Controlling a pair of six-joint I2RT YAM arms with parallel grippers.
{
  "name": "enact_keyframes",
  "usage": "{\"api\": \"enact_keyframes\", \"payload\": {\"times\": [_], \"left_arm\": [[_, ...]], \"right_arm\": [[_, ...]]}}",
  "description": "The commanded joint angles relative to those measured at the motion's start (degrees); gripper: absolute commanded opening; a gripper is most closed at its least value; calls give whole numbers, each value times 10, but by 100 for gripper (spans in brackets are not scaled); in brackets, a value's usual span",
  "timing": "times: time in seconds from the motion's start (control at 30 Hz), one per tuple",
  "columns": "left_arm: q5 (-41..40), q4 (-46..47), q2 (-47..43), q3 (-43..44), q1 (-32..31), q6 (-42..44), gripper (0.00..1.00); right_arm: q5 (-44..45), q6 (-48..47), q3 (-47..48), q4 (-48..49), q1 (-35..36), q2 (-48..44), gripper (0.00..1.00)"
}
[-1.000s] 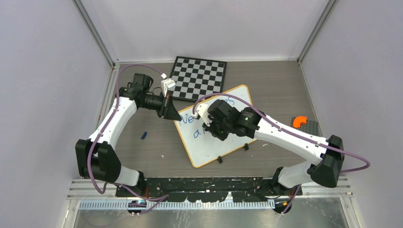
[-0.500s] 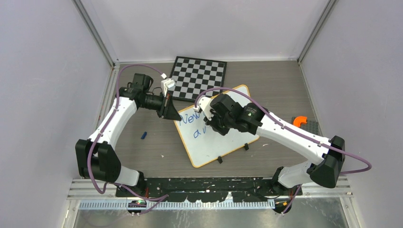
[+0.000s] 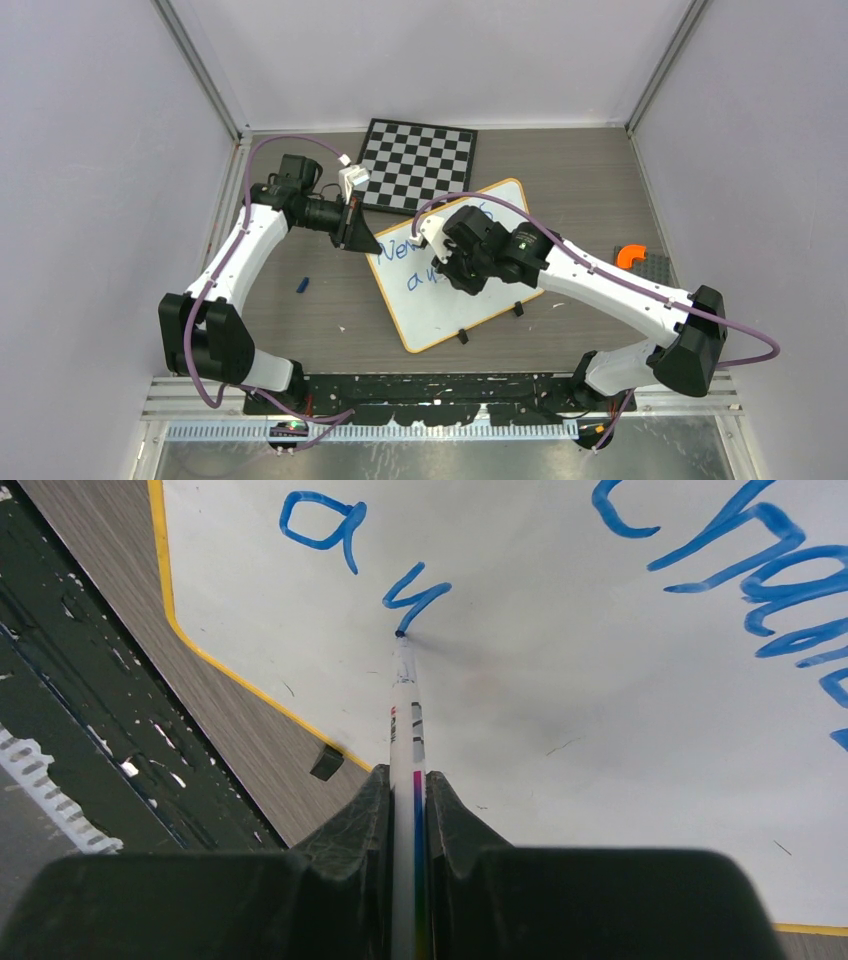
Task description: Write a sentence on the whiteboard
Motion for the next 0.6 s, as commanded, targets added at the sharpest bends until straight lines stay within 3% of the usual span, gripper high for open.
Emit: {"api": "enact_keyframes", "payload": {"times": [0.0,0.33,0.57], "left_arm": [[-42,14,2,1,-4,13,0],[-42,14,0,0,-4,12,0],[-41,15,1,0,-4,13,0]], "right_arm": [[45,-10,24,12,-5,-6,0],[47,-22,62,3,-22,-3,0],[-18,-11,59,-21,-23,-24,0]]}}
